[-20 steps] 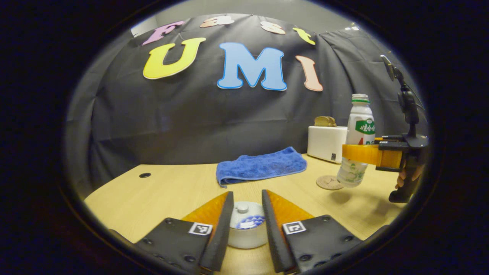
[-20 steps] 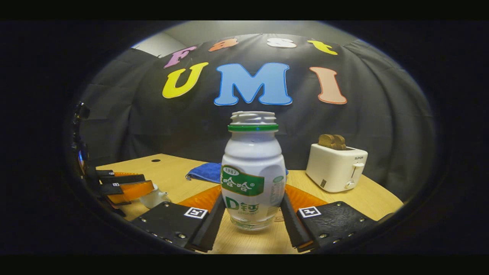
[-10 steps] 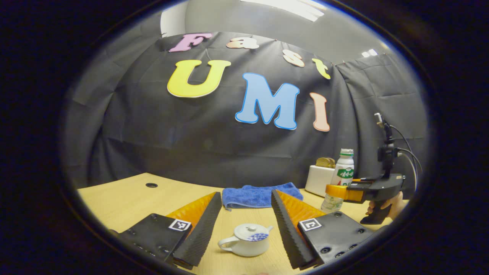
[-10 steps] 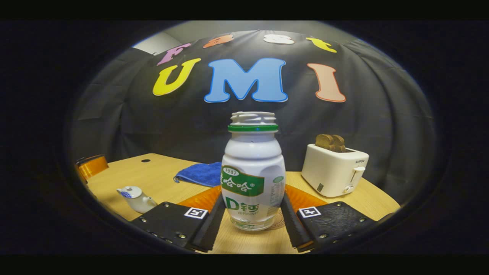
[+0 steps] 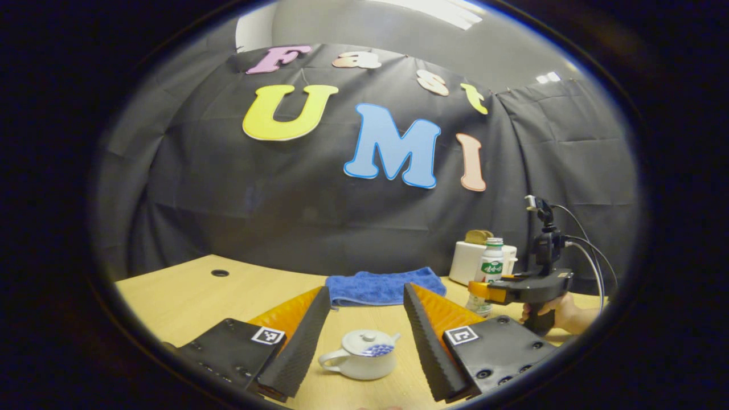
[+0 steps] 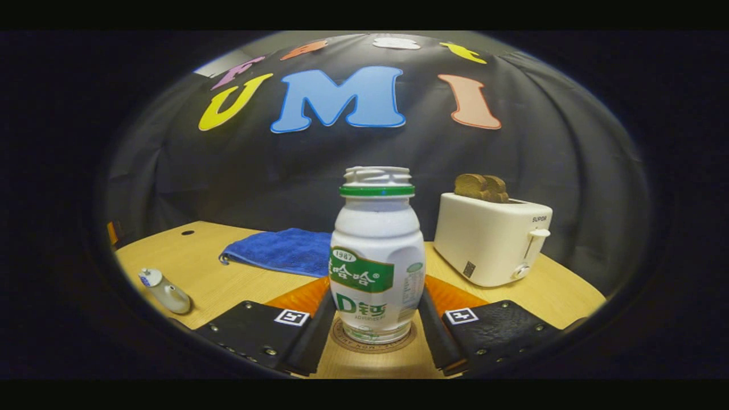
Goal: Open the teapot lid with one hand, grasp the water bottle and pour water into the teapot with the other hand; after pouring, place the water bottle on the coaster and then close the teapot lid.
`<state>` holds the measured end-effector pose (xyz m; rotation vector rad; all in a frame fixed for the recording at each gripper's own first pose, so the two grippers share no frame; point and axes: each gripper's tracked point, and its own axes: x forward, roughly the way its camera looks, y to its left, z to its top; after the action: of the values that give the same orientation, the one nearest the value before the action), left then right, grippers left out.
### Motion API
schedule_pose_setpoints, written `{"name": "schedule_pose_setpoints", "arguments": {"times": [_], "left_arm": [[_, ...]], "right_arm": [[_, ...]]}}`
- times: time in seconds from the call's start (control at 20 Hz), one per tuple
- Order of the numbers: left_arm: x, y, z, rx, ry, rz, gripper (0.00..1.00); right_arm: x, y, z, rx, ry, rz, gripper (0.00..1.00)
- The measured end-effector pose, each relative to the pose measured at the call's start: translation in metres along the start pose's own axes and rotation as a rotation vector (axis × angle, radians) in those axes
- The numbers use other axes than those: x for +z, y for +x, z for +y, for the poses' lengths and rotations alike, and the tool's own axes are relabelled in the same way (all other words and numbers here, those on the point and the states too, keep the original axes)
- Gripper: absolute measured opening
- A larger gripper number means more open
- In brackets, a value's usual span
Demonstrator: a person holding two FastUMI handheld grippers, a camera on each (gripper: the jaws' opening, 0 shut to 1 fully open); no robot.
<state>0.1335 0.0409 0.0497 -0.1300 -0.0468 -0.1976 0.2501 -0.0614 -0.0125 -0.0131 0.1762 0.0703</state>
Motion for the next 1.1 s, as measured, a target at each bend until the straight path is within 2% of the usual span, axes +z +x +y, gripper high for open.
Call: {"name": "schedule_pose_setpoints", "arguments": {"times": [0.5, 0.55, 0.6, 0.65, 0.9, 1.0, 1.1], "left_arm": [[-0.008, 0.003, -0.002, -0.001, 0.023, 0.019, 0.87], [-0.009, 0.003, -0.001, 0.001, 0.025, 0.018, 0.87], [-0.008, 0.003, -0.001, 0.001, 0.025, 0.016, 0.87], [-0.007, 0.002, 0.0, 0.004, 0.025, 0.013, 0.87], [-0.002, -0.002, 0.002, 0.024, 0.04, -0.017, 0.87], [0.002, -0.006, 0.004, 0.048, 0.056, -0.031, 0.87], [-0.007, -0.019, -0.01, 0.045, 0.045, -0.004, 0.92]], "right_arm": [[-0.006, 0.0, 0.006, 0.007, -0.013, -0.002, 0.72], [-0.009, 0.0, 0.002, -0.014, -0.021, 0.009, 0.76], [-0.011, 0.002, -0.006, -0.045, -0.033, 0.014, 0.68], [-0.01, -0.001, -0.009, -0.057, -0.038, 0.01, 0.99], [0.021, -0.051, -0.003, -0.026, -0.028, -0.068, 0.98], [0.028, -0.089, 0.005, -0.021, -0.021, -0.092, 0.98], [0.024, -0.133, 0.011, -0.062, -0.041, -0.103, 0.98]]}}
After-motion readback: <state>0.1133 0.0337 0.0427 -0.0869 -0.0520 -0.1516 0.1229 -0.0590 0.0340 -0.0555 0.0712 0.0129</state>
